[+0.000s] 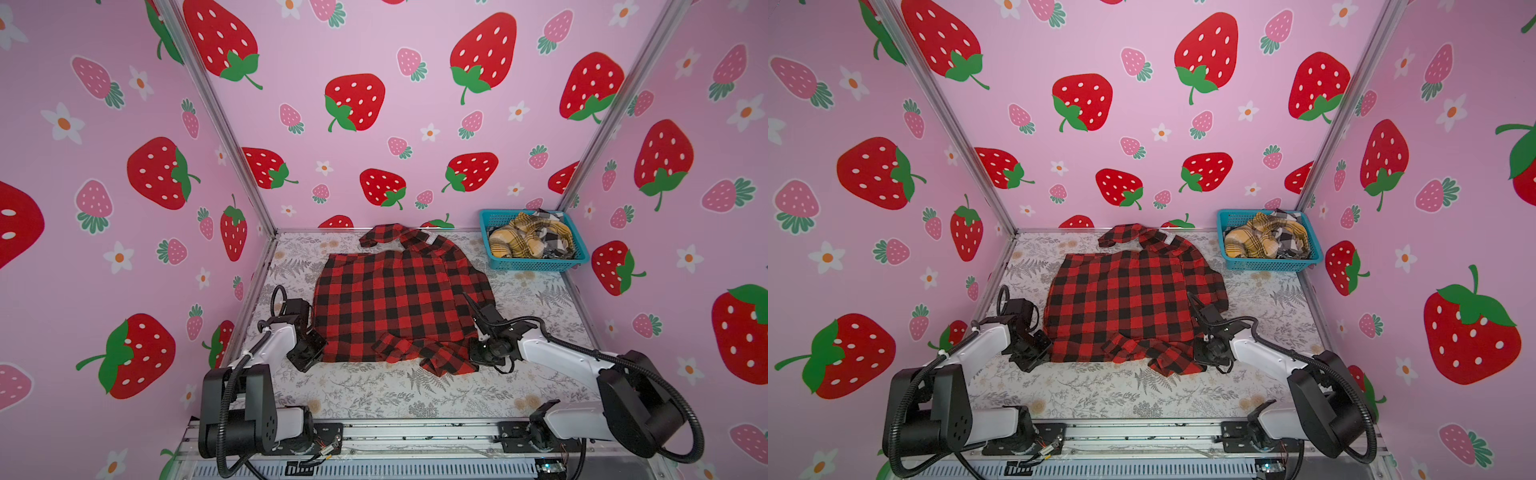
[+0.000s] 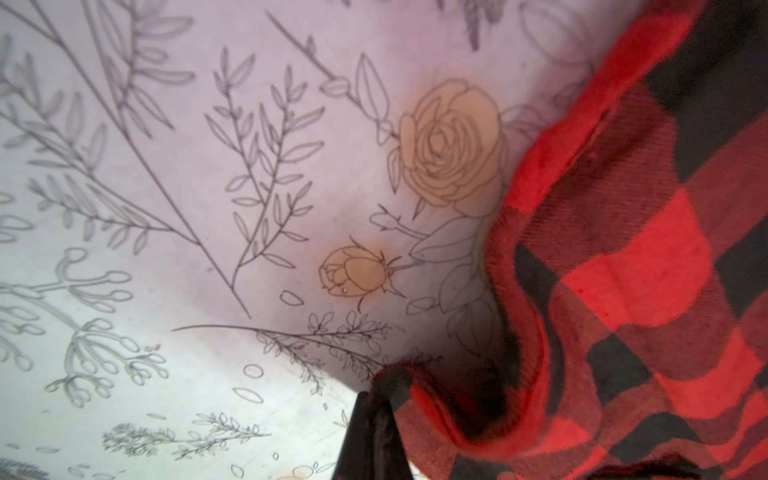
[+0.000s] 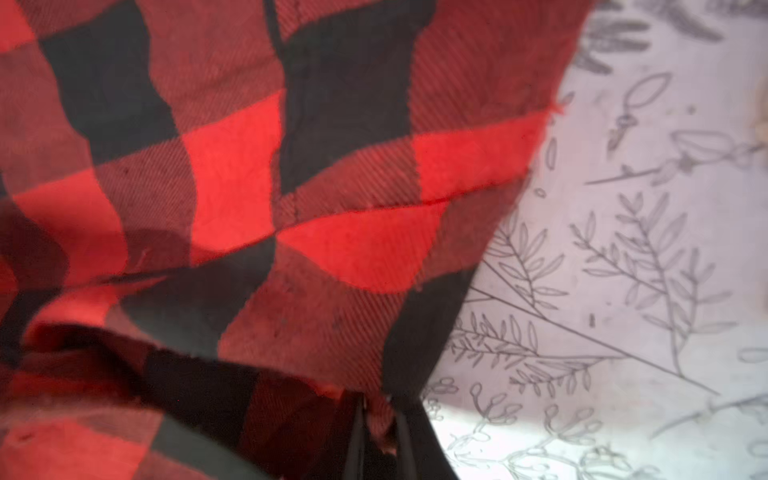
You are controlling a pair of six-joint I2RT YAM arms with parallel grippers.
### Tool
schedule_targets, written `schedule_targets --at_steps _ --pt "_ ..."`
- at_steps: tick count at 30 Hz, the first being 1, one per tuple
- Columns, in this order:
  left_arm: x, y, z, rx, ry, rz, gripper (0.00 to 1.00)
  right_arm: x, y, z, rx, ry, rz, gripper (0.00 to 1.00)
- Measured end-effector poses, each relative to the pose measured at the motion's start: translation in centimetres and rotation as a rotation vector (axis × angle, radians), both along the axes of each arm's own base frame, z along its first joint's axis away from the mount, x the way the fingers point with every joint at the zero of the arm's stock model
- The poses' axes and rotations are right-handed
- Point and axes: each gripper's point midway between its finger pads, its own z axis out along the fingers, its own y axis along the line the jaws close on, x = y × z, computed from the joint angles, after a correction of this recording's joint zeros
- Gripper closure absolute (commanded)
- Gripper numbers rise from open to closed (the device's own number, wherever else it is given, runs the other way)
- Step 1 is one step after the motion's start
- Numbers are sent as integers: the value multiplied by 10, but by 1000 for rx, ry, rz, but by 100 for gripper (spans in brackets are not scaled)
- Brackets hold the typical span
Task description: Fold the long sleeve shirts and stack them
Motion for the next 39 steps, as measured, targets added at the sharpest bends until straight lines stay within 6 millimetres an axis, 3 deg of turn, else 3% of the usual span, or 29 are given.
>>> schedule_targets --at_steps 6,14,19,24,27,31,36,39 --pt "-2 1 9 1 -26 6 100 -5 -5 22 25 -41 -4 100" --pt "-5 -2 31 -59 -95 73 100 -8 -5 47 52 -53 -13 100" --pt "-3 -7 46 -110 -114 117 100 18 2 84 109 -108 -30 100" --pt "27 -6 75 -138 -188 130 100 57 3 112 185 -145 -65 100" --pt "49 -4 80 -143 -203 135 100 77 8 113 231 -124 -64 100" --pt "70 -1 63 -149 -171 137 100 104 19 100 270 -81 -48 100" --pt "80 0 36 -158 -117 142 100 114 26 75 274 -28 -25 100" --pt "83 1 33 -158 -114 143 100 125 30 74 276 -27 -11 100"
